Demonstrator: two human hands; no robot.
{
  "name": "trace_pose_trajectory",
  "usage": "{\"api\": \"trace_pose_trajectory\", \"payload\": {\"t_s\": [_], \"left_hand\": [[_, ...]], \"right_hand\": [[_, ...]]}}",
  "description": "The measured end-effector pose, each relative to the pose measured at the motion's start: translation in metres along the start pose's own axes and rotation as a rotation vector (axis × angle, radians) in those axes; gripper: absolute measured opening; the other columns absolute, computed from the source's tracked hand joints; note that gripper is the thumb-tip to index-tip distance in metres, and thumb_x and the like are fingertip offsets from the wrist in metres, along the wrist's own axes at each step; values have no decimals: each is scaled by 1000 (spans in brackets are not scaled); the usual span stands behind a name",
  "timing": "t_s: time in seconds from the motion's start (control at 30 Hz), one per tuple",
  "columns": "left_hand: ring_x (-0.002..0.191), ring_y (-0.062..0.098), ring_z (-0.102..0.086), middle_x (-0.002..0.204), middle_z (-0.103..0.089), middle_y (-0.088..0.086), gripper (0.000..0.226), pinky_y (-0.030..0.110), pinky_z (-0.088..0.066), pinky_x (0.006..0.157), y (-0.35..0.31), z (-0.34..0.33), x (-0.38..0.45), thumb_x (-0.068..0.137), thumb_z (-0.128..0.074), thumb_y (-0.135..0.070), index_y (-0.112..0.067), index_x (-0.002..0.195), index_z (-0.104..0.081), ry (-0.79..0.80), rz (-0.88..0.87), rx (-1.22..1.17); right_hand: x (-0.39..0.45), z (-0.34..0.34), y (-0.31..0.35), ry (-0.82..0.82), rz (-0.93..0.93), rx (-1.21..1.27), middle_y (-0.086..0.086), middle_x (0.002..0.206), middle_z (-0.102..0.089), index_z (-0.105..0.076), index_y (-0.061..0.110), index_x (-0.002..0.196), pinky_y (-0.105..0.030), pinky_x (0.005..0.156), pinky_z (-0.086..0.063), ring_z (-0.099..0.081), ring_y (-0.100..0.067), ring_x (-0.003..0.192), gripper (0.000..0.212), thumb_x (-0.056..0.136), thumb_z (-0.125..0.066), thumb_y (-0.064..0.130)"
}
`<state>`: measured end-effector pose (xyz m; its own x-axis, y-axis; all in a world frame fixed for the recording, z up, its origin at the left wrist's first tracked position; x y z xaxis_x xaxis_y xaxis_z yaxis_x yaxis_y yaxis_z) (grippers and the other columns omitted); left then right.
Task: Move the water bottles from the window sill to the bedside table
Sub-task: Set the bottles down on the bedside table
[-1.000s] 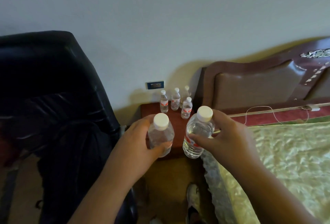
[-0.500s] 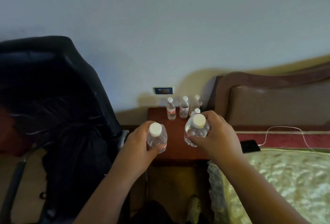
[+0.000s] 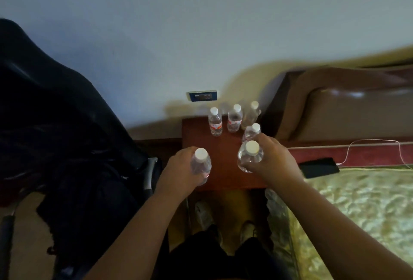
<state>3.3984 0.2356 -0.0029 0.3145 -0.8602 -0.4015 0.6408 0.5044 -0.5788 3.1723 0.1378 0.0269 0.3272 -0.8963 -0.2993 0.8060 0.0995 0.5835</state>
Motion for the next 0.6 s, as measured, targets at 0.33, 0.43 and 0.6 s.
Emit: {"api": "trace_pose_trajectory", "payload": {"t_s": [0.33, 0.43, 0.6], "left_hand": [[111, 15, -53, 124, -46, -6, 61, 38, -47, 96, 21, -30, 97, 72, -82, -21, -26, 125, -52, 52, -34, 15], [113, 17, -53, 128, -45, -5, 65, 39, -48, 97, 27, -51, 122, 71, -83, -19, -27, 127, -51, 66, -11, 14], [112, 18, -57, 130, -49, -3, 58, 39, -50, 94, 28, -80, 156, 77, -78, -16, -26, 128, -53, 44, 5, 31]], "right_hand": [[84, -62, -16, 54, -30, -69, 14, 109, -57, -44, 41, 100, -39, 71, -54, -62, -14, 91, 43, 72, -76, 46], [105, -76, -22, 85, -25, -101, 12, 105, -59, -44, 39, 100, -39, 71, -53, -62, -17, 91, 36, 77, -72, 43], [137, -92, -31, 123, 33, -163, 12, 105, -63, -49, 36, 107, -35, 69, -49, -62, -19, 93, 31, 83, -68, 41]]}}
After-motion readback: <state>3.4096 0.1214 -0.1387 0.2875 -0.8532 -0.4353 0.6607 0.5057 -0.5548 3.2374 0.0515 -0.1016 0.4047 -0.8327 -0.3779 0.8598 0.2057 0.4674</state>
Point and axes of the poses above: each hand's wrist, its own x-axis towards the middle knuckle, its own z-axis out of the back of the hand, y = z × x, the point moved 5 cm from there along x, towards the middle knuckle
